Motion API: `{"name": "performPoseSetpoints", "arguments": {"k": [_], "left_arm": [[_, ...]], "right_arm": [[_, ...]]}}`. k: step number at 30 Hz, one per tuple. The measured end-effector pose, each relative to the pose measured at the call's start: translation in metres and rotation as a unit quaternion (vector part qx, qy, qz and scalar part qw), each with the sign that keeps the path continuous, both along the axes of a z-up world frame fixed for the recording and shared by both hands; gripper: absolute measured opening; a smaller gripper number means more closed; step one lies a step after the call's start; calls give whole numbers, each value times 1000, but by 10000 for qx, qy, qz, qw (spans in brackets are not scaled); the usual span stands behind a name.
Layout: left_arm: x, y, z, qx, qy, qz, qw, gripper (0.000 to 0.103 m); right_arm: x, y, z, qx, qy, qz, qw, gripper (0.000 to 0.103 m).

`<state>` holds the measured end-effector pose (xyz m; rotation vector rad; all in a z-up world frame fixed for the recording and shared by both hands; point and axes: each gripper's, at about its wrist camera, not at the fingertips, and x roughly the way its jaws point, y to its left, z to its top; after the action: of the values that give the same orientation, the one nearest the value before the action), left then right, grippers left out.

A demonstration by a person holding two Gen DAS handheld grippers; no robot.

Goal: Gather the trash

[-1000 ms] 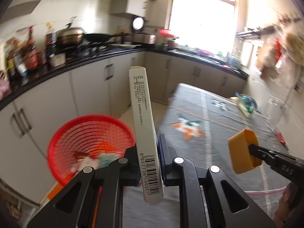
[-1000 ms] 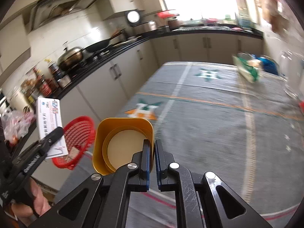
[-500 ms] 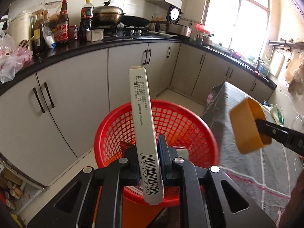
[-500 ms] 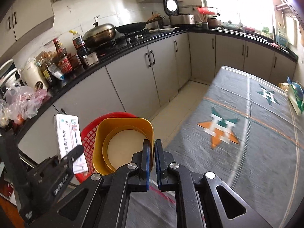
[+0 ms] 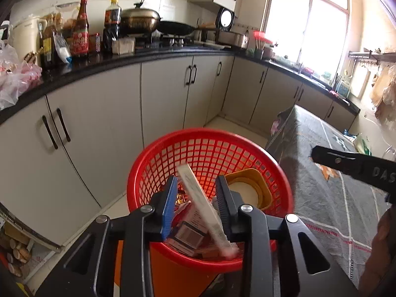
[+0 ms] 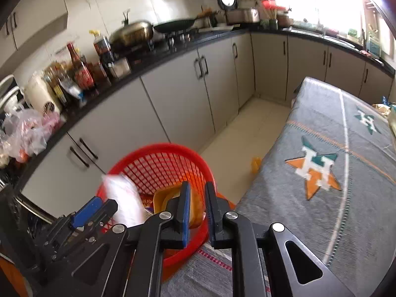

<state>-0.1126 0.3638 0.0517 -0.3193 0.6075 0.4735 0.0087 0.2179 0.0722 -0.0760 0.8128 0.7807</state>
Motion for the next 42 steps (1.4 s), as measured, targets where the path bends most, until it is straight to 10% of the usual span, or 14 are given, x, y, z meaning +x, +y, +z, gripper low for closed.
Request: {"name": "performPoseSetpoints", "arguments": {"k": [3, 7, 11, 17, 25, 42], "left_arm": [[-14, -11, 13, 158, -182, 33, 9997, 41], [-48, -36, 33, 551, -536, 234, 9968, 93], [-70, -65, 38, 1055, -440, 389, 9927, 97], [-91, -110, 32, 1805, -13, 620, 9816, 103], [-101, -164, 14, 2592, 502, 399, 9637, 103], [-117, -188, 12, 2221, 363, -79, 9743, 103]], "right_arm": [[-13, -20, 14, 115, -204, -49, 9997, 23], [-42, -51, 28, 58, -748, -220, 9969, 63], [-79, -81, 32, -308, -1488, -527, 9870, 85], [-129, -130, 20, -906, -2190, -907, 9673, 93], [-153, -189, 3, -1067, -1962, -1333, 9656, 94], [-184, -229, -3, -1246, -1829, -1850, 9575, 96]]}}
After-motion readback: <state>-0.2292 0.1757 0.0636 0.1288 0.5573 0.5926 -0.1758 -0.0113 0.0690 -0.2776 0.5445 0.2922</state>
